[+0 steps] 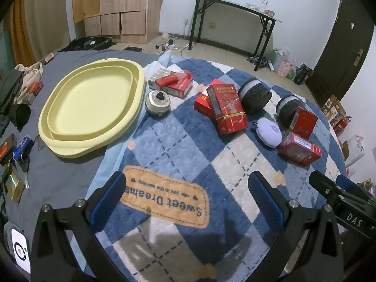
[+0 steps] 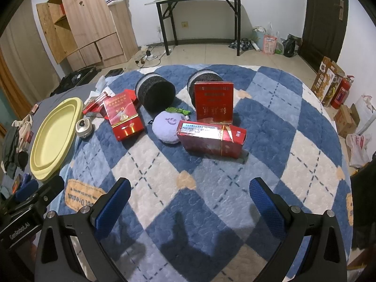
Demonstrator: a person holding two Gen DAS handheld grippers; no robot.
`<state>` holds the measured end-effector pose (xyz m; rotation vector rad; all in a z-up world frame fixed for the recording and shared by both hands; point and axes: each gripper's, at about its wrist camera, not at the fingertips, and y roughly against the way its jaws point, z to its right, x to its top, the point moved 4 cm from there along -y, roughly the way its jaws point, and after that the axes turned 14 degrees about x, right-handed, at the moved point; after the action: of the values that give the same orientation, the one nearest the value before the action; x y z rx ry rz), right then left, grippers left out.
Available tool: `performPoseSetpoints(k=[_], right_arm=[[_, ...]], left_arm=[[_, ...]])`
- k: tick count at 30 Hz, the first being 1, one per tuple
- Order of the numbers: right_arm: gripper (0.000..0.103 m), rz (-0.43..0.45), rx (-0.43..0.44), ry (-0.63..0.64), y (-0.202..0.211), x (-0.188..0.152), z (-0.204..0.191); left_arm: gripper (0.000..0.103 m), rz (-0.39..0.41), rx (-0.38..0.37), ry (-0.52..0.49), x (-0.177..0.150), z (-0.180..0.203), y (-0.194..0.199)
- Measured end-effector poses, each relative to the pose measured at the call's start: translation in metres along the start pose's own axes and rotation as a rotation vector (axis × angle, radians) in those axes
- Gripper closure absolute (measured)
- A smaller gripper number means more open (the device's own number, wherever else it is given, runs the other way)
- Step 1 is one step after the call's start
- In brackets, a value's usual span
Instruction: Organize rigid objects
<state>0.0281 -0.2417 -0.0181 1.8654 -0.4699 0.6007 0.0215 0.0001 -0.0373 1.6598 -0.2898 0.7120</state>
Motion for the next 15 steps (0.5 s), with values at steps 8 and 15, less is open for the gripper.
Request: performPoseSetpoints(k=[8,15], right_arm=[[0.000,-0.008,-0.008,0.006,-0.002,-0.001,0.000],[0.000,-0.023,-0.008,-0.006,-0.006,0.000,0.002]], left_arm=[[0.000,0.012,0.001,-0.017,0.002,-0.005,0.004],[0.000,-0.004,0.028,0.030,0.004,-0.029,-0.003]])
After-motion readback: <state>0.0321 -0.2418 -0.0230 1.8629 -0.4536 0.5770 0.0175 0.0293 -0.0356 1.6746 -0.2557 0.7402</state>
